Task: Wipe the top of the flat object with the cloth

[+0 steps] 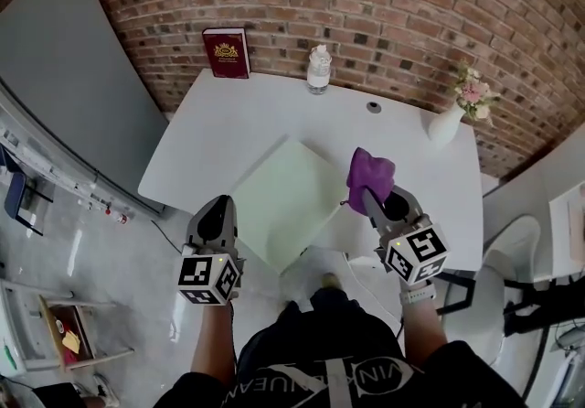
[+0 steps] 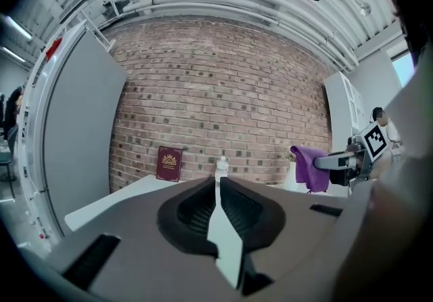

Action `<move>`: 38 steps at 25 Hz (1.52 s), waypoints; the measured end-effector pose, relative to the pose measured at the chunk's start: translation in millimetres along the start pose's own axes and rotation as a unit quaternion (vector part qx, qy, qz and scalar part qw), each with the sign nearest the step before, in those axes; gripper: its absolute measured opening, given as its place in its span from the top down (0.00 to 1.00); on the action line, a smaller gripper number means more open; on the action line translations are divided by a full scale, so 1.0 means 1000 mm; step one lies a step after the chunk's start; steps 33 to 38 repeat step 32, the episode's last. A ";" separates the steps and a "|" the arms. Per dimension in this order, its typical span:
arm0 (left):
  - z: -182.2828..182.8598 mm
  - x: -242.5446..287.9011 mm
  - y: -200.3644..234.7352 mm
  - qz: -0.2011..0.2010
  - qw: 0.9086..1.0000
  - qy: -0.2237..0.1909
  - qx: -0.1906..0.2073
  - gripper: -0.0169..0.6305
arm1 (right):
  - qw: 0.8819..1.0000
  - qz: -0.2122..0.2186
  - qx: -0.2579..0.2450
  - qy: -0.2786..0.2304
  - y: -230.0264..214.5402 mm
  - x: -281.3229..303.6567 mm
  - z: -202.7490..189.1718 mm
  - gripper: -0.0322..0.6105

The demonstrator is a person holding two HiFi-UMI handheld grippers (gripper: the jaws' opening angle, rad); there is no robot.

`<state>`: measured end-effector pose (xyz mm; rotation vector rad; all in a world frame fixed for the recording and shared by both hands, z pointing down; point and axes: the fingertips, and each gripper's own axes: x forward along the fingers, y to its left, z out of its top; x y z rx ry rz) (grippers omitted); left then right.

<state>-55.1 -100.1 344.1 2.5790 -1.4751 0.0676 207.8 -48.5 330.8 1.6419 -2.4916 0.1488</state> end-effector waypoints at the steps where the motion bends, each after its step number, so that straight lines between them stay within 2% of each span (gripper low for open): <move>1: -0.001 -0.002 0.000 -0.002 1.000 0.000 0.000 0.94 | 1.000 0.000 -0.001 0.000 0.003 -0.002 -0.001 0.85; 15: -0.004 -0.026 0.008 -0.009 1.000 -0.002 -0.002 0.94 | 1.000 -0.014 -0.014 0.001 0.031 -0.012 -0.004 0.85; 38: -0.010 -0.038 0.019 -0.004 1.000 0.002 -0.003 0.94 | 1.000 -0.012 -0.009 0.001 0.044 -0.008 -0.007 0.85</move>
